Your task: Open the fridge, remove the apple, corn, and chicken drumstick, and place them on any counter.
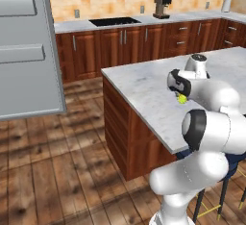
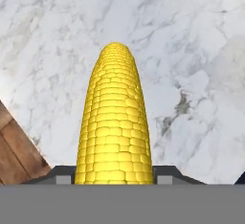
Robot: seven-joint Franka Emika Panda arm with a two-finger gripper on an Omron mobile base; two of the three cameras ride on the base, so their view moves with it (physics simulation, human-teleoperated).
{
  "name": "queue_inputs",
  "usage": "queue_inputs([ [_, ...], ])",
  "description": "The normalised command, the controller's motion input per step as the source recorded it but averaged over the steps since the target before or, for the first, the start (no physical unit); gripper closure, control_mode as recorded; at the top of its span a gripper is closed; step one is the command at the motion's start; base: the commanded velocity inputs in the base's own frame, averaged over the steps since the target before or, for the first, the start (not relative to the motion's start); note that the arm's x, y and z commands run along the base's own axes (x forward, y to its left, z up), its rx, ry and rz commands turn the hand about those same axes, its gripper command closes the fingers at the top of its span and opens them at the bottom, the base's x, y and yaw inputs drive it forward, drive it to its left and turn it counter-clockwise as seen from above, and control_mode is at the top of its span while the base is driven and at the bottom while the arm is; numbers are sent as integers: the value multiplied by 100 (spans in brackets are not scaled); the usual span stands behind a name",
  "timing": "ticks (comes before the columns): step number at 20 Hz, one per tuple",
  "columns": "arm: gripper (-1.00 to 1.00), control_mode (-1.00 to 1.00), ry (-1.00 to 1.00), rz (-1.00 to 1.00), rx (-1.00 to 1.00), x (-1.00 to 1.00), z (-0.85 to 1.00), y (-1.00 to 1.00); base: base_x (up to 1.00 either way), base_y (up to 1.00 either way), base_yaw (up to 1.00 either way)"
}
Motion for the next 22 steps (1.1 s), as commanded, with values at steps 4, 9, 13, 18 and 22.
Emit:
queue_inputs([
  [4, 100, -100, -8, -1, 0, 75, -86, -13, 0, 0, 0],
  [9, 100, -100, -19, 0, -2, 49, -77, -3, 0, 0, 0],
  [13, 100, -100, -1, -4, -3, 78, -42, -8, 0, 0, 0],
  [18, -100, -100, 0, -2, 0, 64, -2, -23, 0, 0, 0],
  [22, -100, -100, 0, 0, 0, 42, 0, -20, 0, 0, 0],
])
